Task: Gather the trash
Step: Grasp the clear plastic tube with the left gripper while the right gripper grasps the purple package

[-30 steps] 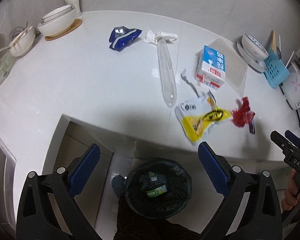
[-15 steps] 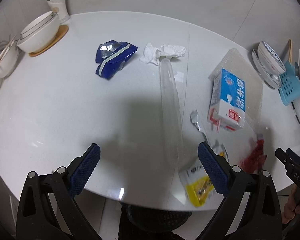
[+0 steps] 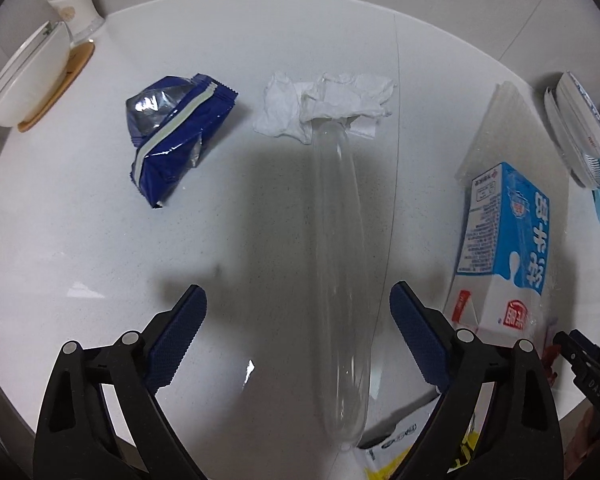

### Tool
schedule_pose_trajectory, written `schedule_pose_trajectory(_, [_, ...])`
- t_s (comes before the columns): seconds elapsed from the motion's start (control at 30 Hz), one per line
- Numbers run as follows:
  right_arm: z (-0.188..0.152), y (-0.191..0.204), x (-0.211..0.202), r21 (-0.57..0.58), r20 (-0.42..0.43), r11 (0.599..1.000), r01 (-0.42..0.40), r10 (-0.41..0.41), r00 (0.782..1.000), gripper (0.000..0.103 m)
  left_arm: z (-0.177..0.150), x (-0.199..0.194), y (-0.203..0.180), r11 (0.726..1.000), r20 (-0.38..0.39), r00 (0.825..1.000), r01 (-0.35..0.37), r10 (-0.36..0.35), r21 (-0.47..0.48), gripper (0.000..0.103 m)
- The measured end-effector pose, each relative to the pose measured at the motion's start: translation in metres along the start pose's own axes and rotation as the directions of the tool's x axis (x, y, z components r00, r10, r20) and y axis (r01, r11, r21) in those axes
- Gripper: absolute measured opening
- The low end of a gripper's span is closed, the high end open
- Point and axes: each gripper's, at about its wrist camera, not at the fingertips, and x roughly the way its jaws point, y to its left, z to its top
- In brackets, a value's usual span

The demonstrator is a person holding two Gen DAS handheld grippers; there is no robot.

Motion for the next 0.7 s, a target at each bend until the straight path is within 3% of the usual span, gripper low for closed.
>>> schedule_pose_trajectory(0.13, [0.004, 0.005, 0.006, 0.000, -0.033, 1.000, -0.003, 0.003, 0.999, 0.049, 0.008, 0.008, -0.002, 1.000, -0.020, 1.000, -0.006, 0.006, 0.002, 0.087])
schedule_pose_trajectory(0.5, [0.021, 0.027, 0.012, -0.005, -0.098, 1.000, 0.010, -0.010, 0.995, 0.035, 0.018, 0.019, -0.009, 1.000, -0.062, 0.998, 0.002, -0.001, 0.023, 0.056])
schedule_pose_trajectory(0.6, [0.028, 0.032, 0.011, 0.000, -0.114, 1.000, 0.015, -0.015, 0.993, 0.028, 0.019, 0.018, -0.012, 0.999, -0.064, 0.998, -0.001, 0.003, 0.035, 0.041])
schedule_pose_trajectory(0.67, [0.033, 0.034, 0.013, -0.001, -0.121, 1.000, 0.019, -0.019, 0.992, 0.024, 0.019, 0.016, -0.015, 0.999, -0.067, 0.998, 0.000, 0.002, 0.042, 0.025])
schedule_pose_trajectory(0.7, [0.035, 0.034, 0.015, 0.002, -0.123, 1.000, 0.020, -0.020, 0.992, 0.024, 0.019, 0.016, -0.016, 0.999, -0.070, 0.998, 0.000, 0.003, 0.047, 0.025])
